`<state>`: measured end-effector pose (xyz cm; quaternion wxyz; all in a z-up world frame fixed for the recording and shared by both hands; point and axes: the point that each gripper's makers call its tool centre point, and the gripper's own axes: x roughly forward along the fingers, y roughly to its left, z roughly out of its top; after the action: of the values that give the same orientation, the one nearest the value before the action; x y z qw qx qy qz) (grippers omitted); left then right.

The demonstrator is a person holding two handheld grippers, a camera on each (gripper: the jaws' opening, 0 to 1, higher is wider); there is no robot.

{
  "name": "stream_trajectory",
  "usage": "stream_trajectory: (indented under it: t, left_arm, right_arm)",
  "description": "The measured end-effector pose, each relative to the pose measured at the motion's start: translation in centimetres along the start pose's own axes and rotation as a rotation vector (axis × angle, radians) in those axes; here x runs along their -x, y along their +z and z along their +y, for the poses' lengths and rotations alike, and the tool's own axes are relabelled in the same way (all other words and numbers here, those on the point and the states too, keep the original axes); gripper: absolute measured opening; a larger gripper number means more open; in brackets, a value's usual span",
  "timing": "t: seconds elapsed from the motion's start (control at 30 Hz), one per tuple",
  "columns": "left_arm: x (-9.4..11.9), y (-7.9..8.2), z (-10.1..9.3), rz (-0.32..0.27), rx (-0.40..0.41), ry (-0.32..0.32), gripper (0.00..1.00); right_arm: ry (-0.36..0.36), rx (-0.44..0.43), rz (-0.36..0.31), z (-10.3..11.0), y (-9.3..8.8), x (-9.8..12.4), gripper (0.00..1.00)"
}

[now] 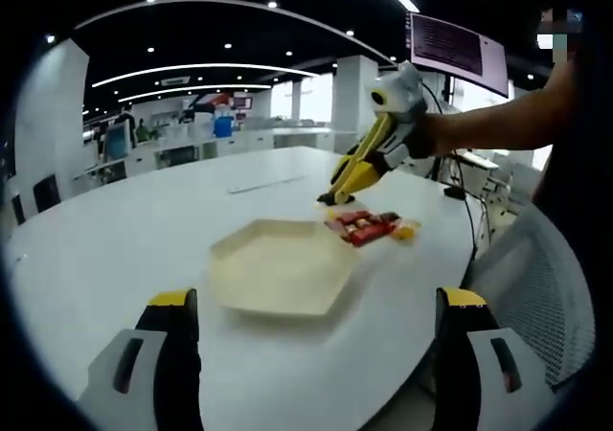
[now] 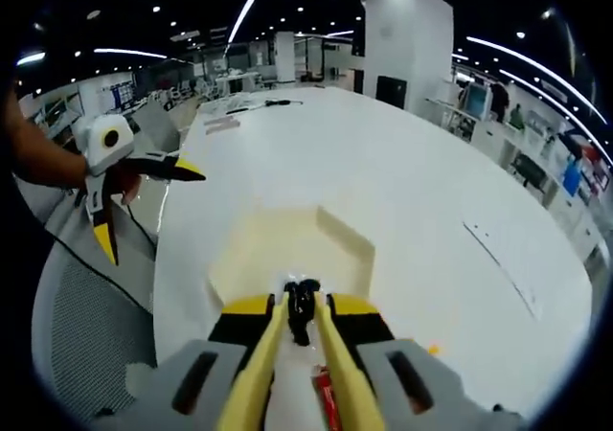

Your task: Place the target food into the container with the food tongs after gripping and lifting it, then release it inside without dropping or visibly crushing the food.

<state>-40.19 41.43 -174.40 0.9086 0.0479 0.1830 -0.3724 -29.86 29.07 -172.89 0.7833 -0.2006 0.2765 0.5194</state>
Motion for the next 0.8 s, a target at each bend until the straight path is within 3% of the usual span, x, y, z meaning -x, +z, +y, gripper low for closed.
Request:
stream_trajectory:
  t: [0.5, 0.8]
  left_arm:
    - [0.1, 0.5, 0.0, -0.017, -0.002, 0.007, 1.0]
    - [0.1, 0.5, 0.2, -0.021, 0.007, 0.016, 1.0]
  right_arm:
    - [0.037, 0.033, 0.007, 0.6, 3.6, -4.7, 0.21]
    - [0.046, 0.05, 0.012, 0.6, 3.8, -5.5, 0.22]
